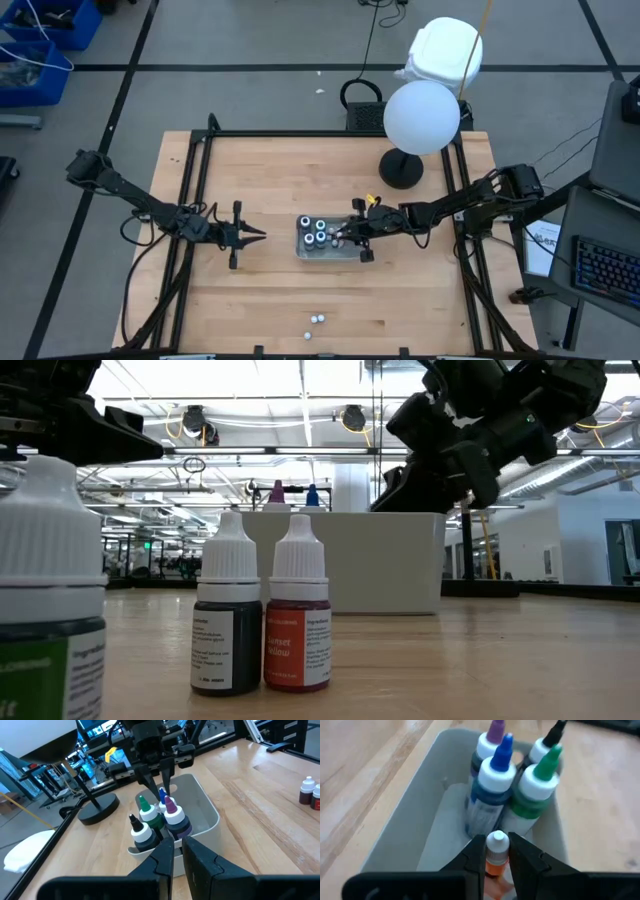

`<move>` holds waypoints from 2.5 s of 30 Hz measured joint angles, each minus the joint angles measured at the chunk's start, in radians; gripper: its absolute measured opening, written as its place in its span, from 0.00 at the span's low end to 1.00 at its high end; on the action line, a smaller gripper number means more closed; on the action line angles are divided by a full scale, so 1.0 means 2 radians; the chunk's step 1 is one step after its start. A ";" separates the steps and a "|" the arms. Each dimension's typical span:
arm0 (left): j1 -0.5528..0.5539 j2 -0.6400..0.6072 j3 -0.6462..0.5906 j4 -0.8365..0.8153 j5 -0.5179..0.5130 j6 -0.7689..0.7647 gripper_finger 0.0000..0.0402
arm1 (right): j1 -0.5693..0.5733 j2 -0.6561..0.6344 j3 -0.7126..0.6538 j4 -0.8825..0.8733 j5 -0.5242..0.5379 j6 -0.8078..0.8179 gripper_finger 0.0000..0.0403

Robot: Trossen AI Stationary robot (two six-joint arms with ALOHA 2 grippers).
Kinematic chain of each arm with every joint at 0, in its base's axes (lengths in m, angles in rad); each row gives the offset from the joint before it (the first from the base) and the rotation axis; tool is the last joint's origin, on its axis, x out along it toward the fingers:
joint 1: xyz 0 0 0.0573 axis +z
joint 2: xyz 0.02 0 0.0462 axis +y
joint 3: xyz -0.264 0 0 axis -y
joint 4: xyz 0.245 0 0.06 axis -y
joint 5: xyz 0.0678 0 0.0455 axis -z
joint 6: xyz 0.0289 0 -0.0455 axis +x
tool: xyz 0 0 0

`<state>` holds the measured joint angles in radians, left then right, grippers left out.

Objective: Pick & Place food coloring
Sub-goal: Put the small orange food coloring bottle into the gray bin, then put the small green food coloring bottle into the gray bin

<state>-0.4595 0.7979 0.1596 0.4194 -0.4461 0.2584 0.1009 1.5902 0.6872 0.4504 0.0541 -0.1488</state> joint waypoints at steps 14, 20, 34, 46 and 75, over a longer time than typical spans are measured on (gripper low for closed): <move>0.000 0.000 0.000 -0.003 0.000 0.003 0.12 | -0.026 -0.007 0.002 0.023 0.029 -0.025 0.14; 0.000 0.000 0.000 -0.002 0.000 0.014 0.12 | -0.031 0.007 0.003 0.028 0.011 -0.019 0.14; 0.000 0.000 0.000 -0.002 0.000 0.014 0.12 | -0.031 0.047 0.003 0.058 0.010 -0.003 0.13; 0.000 0.000 0.000 -0.002 0.000 0.013 0.12 | -0.040 0.046 0.004 0.049 0.011 0.004 0.14; 0.000 0.000 0.000 -0.003 0.000 0.013 0.12 | -0.040 0.039 0.007 0.049 0.013 -0.007 0.27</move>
<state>-0.4598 0.7982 0.1596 0.4141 -0.4465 0.2844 0.0208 1.6685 0.7013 0.5479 0.0793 -0.1626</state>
